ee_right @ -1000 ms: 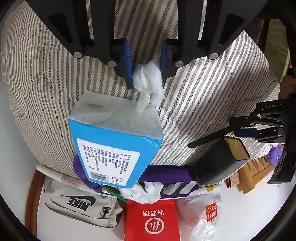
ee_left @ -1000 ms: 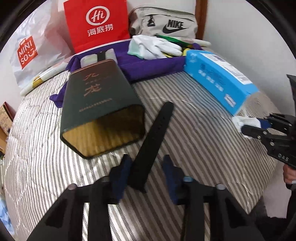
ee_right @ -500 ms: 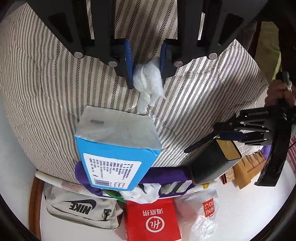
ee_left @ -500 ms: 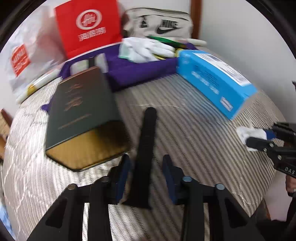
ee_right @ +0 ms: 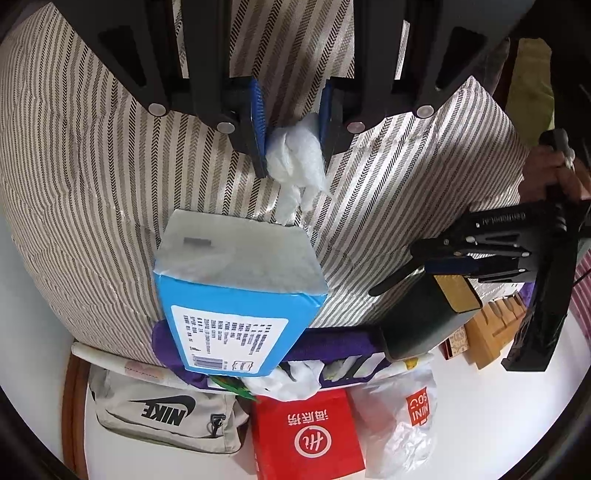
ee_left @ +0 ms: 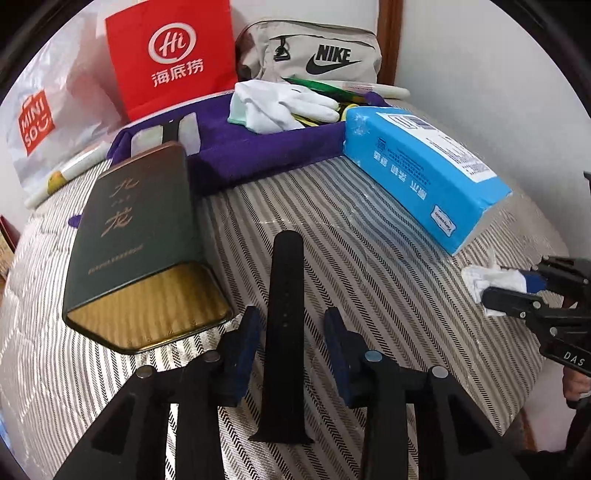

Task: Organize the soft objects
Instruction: 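Lift the white tissue with the right tool while the left tool lifts the black strap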

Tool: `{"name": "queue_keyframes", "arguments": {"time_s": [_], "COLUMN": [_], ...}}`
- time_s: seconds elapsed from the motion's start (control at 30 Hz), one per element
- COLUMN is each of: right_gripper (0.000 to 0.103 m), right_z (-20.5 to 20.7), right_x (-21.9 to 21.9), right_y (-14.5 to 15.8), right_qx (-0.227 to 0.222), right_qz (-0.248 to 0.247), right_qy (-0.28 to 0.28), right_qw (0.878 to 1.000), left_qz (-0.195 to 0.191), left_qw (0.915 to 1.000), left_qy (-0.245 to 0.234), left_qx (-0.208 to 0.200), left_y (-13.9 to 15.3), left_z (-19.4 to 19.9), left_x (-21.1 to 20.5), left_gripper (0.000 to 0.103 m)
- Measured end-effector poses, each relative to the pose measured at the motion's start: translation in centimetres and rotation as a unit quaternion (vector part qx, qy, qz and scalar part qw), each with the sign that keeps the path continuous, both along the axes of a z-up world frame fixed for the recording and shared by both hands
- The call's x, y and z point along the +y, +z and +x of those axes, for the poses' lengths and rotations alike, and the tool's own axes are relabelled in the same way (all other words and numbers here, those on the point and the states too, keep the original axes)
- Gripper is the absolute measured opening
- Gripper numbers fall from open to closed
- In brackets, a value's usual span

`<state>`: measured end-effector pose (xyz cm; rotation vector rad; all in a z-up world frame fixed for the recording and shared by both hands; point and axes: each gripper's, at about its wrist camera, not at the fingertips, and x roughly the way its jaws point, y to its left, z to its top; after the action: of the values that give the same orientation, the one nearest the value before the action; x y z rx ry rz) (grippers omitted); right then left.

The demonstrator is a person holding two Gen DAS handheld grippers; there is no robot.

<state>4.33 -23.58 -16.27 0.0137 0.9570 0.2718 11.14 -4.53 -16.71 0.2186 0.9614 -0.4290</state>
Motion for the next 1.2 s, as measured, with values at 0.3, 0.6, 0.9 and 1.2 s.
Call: {"name": "queue_keyframes", "arguments": {"time_s": [0.3,0.6,0.9,1.2], "right_gripper": [0.022,0.022,0.022,0.022], "right_z": [-0.5,-1.4,-2.1,-2.2], "right_x": [0.2,-0.8,-1.4,-1.3], "right_y": [0.2,1.0,2.6,5.2], "right_qx": [-0.003,-0.003,-0.014,-0.032], "right_qz": [-0.012,-0.006,-0.008,-0.005], "right_qy": [-0.001,-0.023,-0.034,-0.03], "right_qw": [1.0,1.0,0.999,0.999], "left_qz": [-0.027,-0.054,-0.065,-0.075], "left_qw": [0.9995,0.9979,0.9961,0.9939], "left_qy": [0.013,0.035,0.061,0.078], "left_qx": [0.01,0.01,-0.003,-0.023], "left_y": [0.2,1.0,2.5,5.1], "left_z": [-1.5,-4.8,-6.9,-7.5], "left_x": [1.4,3.9,6.6,7.9], "left_gripper": [0.019,0.019,0.019,0.019]}}
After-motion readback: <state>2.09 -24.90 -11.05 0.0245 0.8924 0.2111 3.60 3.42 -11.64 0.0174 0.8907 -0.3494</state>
